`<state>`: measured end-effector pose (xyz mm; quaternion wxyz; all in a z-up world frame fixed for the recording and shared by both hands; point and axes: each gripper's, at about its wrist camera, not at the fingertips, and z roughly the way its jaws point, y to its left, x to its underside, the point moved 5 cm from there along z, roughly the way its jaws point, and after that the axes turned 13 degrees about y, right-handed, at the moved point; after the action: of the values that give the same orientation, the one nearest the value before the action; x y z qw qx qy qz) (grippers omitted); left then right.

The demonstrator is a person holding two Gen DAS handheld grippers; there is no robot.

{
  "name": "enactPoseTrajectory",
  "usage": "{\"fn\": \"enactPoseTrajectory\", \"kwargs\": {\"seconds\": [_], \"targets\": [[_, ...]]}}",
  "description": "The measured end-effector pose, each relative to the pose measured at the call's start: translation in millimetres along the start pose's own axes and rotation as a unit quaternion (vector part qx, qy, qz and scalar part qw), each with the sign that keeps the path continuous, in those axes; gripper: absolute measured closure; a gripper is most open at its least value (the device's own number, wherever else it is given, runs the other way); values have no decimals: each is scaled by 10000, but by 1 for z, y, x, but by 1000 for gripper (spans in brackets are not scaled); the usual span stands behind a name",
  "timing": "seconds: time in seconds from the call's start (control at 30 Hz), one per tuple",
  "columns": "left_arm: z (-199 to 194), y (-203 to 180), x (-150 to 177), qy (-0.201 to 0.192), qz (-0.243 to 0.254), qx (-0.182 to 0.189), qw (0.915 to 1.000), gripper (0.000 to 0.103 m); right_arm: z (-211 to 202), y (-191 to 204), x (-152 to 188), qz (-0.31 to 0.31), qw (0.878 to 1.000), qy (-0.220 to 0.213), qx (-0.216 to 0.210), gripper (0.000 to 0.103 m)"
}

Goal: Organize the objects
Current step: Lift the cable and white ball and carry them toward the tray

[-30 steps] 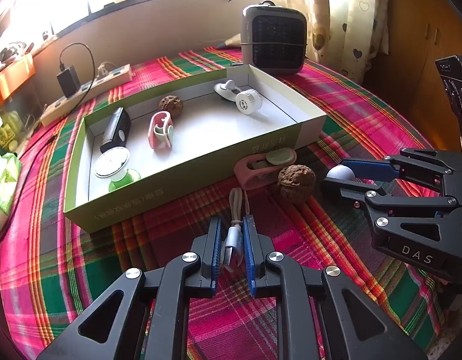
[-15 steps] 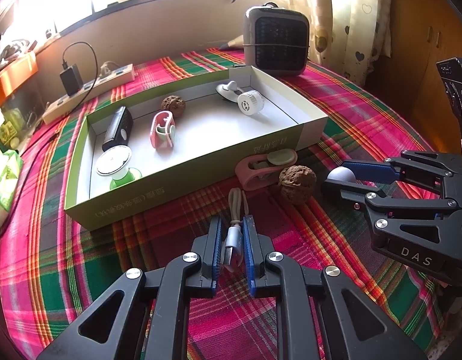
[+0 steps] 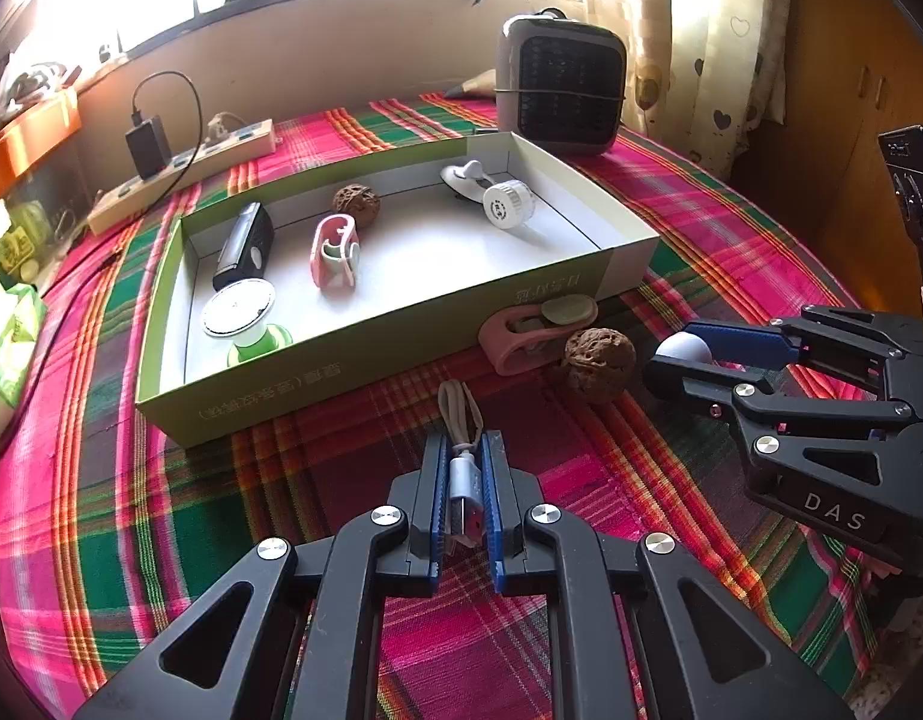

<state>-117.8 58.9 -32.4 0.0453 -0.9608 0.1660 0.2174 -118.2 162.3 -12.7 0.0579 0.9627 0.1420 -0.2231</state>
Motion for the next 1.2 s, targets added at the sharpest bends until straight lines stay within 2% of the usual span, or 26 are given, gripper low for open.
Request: {"fn": "enactPoseTrajectory", "kwargs": {"seconds": [0.73,1.2], "targets": [[-30,6,-7,-308,-106,-69,9994,93,-24,9,-11,-86,9994,-326,-14,70],[-41,28,-29,-498,-278,-121,9983,93,-31,12,-45,-231,9984,-516,-27,70]]}}
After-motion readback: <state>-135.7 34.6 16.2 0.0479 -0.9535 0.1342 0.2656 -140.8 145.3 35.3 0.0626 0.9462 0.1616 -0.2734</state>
